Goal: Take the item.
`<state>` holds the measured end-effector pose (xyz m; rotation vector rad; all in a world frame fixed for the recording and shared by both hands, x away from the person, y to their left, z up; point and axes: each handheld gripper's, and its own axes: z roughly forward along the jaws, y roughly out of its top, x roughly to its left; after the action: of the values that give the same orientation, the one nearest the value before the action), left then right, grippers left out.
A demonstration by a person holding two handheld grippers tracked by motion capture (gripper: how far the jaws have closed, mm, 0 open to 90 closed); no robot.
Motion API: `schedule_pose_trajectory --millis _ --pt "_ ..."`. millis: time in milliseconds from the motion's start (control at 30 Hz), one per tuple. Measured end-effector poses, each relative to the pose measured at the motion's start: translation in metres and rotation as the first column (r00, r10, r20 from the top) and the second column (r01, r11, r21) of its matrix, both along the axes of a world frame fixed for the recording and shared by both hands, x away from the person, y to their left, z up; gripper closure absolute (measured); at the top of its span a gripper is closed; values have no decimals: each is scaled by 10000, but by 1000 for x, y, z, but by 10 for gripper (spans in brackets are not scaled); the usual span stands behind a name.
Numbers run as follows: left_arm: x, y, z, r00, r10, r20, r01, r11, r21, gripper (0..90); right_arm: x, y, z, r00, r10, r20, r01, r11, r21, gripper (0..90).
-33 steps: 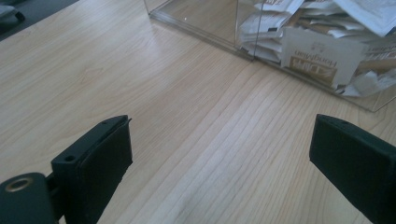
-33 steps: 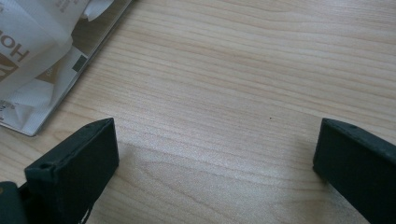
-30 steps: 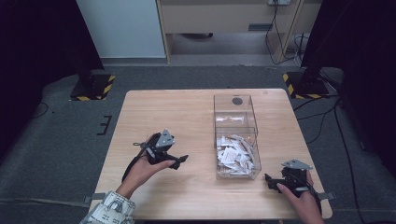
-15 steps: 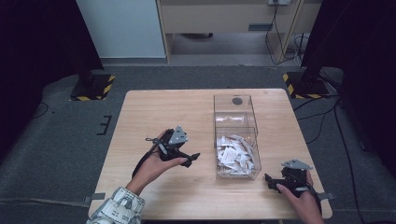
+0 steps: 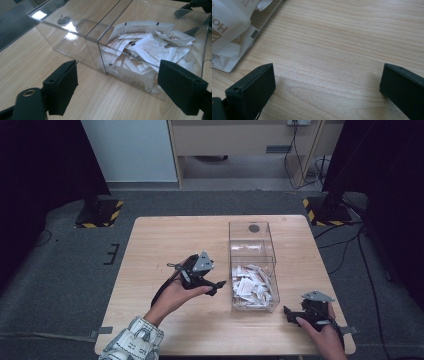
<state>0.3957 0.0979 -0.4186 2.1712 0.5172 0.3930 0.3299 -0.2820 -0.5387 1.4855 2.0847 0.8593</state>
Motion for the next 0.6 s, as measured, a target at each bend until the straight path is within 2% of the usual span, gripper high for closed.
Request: schedule_pose_trajectory --millis 300,533,600 --pt "-2 -27 4 9981 -597 -180 599 9982 94 290 0 0 0 10000 -9 13 9 10000 2 5" --pt "-6 -51 4 9938 -1065 -325 1082 9927 526 352 0 0 0 10000 -1 -7 1 10000 2 5" --pt "-6 -58 4 9938 -1065 -328 1085 9919 666 357 0 0 0 10000 1 -4 -1 10000 0 5"
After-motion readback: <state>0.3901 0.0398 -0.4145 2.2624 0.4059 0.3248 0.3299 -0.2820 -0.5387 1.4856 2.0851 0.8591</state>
